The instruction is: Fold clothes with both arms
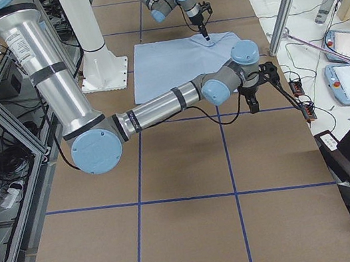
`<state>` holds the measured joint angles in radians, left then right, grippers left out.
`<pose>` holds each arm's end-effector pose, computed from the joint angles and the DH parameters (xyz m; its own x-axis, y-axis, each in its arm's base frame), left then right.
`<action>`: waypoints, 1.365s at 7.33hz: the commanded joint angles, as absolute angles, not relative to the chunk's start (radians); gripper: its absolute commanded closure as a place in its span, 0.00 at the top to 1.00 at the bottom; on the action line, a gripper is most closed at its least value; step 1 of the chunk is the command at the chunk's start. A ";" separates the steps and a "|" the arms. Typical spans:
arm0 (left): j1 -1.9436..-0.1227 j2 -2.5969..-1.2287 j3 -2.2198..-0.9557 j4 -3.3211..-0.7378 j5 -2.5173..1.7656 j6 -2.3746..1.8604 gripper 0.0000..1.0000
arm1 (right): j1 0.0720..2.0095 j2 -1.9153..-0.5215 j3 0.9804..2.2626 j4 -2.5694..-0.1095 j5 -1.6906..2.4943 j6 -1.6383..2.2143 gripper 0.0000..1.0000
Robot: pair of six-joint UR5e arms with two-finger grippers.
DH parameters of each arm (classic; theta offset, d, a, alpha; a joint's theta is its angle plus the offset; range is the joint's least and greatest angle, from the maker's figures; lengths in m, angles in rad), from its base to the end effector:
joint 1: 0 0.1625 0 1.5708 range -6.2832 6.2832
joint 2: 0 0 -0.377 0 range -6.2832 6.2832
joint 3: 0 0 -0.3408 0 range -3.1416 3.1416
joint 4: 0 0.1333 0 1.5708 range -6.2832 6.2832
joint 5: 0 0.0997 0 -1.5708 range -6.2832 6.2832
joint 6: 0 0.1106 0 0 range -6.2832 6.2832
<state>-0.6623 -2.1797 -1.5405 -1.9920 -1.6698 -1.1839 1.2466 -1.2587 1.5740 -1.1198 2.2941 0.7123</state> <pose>0.4353 -0.4946 0.2610 0.6008 0.0076 -0.7993 0.3451 0.8995 0.2680 -0.1243 -0.5586 0.4062 0.5772 -0.0637 0.8142 -0.1951 0.9573 0.2132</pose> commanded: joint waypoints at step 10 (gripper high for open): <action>-0.176 -1.639 -2.086 -1.997 -1.479 -1.707 0.58 | 0.075 -1.726 2.249 -1.066 1.260 1.887 0.83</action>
